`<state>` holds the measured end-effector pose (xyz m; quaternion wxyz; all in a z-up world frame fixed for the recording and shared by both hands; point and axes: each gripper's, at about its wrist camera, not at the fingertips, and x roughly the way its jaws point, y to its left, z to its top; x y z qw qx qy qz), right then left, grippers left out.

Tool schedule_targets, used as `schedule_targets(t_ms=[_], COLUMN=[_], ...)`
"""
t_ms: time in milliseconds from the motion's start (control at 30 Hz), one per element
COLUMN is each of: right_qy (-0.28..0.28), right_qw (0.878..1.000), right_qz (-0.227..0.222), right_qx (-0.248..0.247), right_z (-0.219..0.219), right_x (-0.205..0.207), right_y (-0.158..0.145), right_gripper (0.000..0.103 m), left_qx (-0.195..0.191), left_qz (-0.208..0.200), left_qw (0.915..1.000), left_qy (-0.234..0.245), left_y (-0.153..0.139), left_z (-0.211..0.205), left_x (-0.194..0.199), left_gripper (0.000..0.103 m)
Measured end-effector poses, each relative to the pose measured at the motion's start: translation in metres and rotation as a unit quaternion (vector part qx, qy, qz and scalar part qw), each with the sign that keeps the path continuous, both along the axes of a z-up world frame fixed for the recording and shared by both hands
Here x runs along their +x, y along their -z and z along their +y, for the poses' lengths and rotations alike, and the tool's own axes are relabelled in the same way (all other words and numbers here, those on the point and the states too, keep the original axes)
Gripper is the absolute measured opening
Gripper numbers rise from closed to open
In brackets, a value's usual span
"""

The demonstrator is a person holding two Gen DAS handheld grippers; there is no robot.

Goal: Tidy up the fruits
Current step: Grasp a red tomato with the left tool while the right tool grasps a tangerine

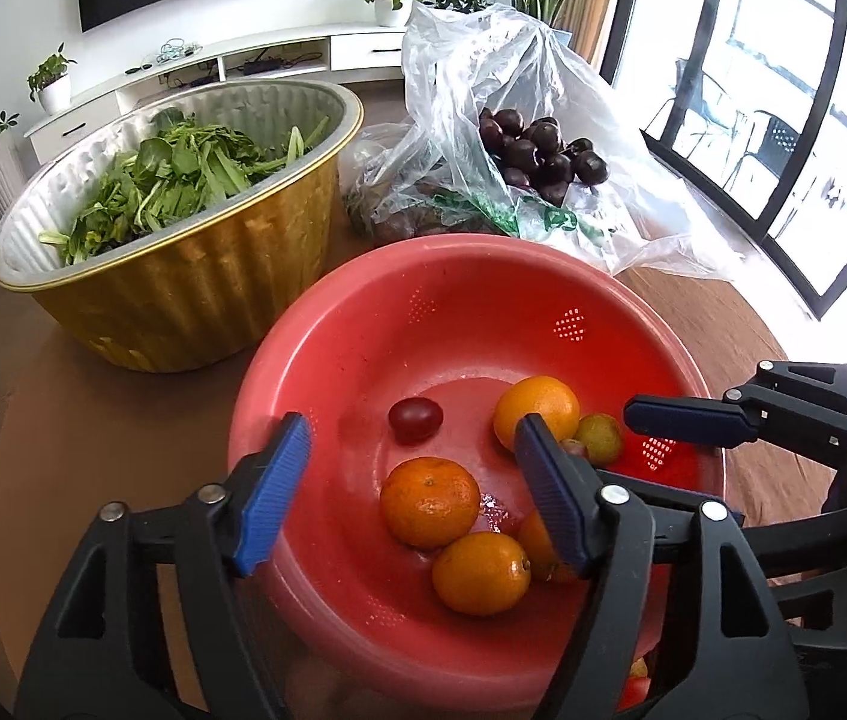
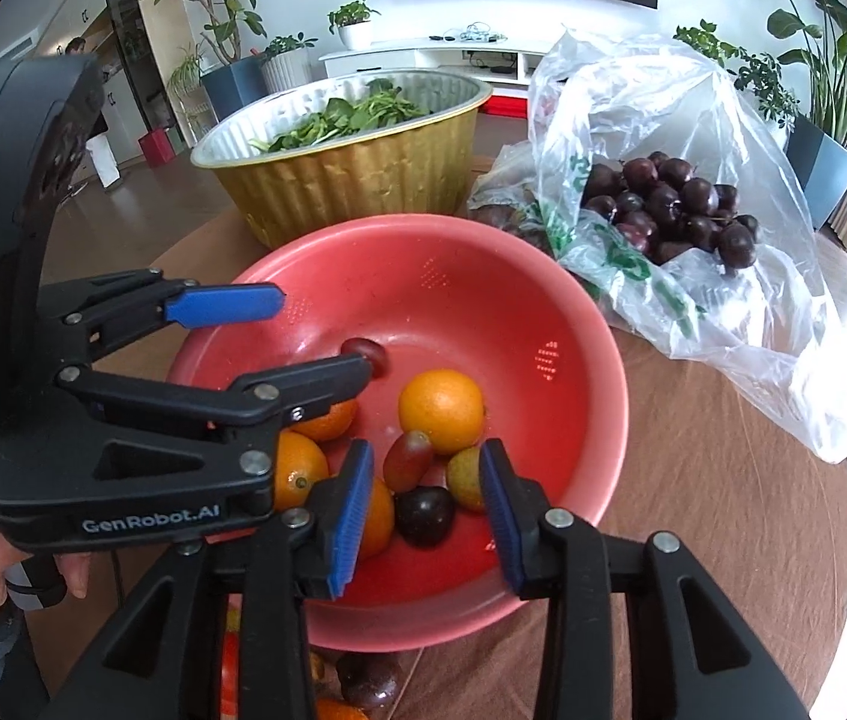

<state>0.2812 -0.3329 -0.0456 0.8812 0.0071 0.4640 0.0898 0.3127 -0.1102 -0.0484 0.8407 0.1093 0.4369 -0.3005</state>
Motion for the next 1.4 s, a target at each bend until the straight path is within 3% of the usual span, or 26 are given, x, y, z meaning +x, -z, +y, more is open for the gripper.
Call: schedule_targets(t_ms=[100, 133, 200, 267, 333, 467, 600, 733, 900, 1267, 1400], right_qy=[0.003, 0.004, 0.009, 0.016, 0.022, 0.036, 0.044, 0.049, 0.035, 0.049, 0.051], right_qw=[1.0, 1.0, 0.999, 0.998, 0.997, 0.994, 0.993, 0.992, 0.995, 0.995, 0.994], right_qz=[-0.011, -0.016, -0.029, -0.043, -0.054, -0.057, -0.052, -0.033, -0.029, -0.034, -0.031], right_qx=[0.006, 0.008, 0.015, 0.038, 0.059, 0.084, 0.098, 0.114, 0.089, 0.085, 0.088], right_z=[-0.005, -0.007, -0.012, -0.02, -0.026, -0.032, -0.032, -0.026, -0.009, -0.014, -0.016], right_x=[-0.011, -0.016, -0.028, -0.046, -0.064, -0.096, -0.129, -0.152, -0.165, -0.172, -0.172], right_y=[-0.009, -0.013, -0.023, -0.033, -0.039, -0.039, -0.027, -0.009, 0.001, 0.005, 0.008], right_gripper=[0.04, 0.04, 0.045, 0.057, 0.062, 0.063, 0.063, 0.063, 0.063, 0.063, 0.063], left_qx=[-0.012, -0.015, -0.034, -0.056, -0.062, -0.062, -0.017, -0.006, 0.0, 0.019, 0.018], left_qz=[-0.006, -0.009, -0.017, -0.028, -0.037, -0.065, -0.1, -0.067, -0.016, -0.002, 0.009], left_qw=[0.9999, 0.9998, 0.9991, 0.9978, 0.997, 0.9956, 0.9946, 0.9974, 0.9989, 0.9998, 0.9997], left_qy=[-0.007, -0.011, -0.019, -0.024, -0.027, -0.025, -0.021, -0.025, -0.045, -0.001, 0.01], left_y=[-0.011, -0.015, -0.027, -0.038, -0.046, -0.052, -0.039, -0.014, 0.015, 0.024, 0.029], left_z=[0.009, 0.013, 0.025, 0.038, 0.049, 0.066, 0.073, 0.078, 0.084, 0.053, 0.042], left_x=[-0.007, -0.011, -0.021, -0.035, -0.051, -0.093, -0.144, -0.179, -0.196, -0.184, -0.181], left_gripper=[0.079, 0.085, 0.095, 0.103, 0.103, 0.103, 0.103, 0.103, 0.103, 0.102, 0.09])
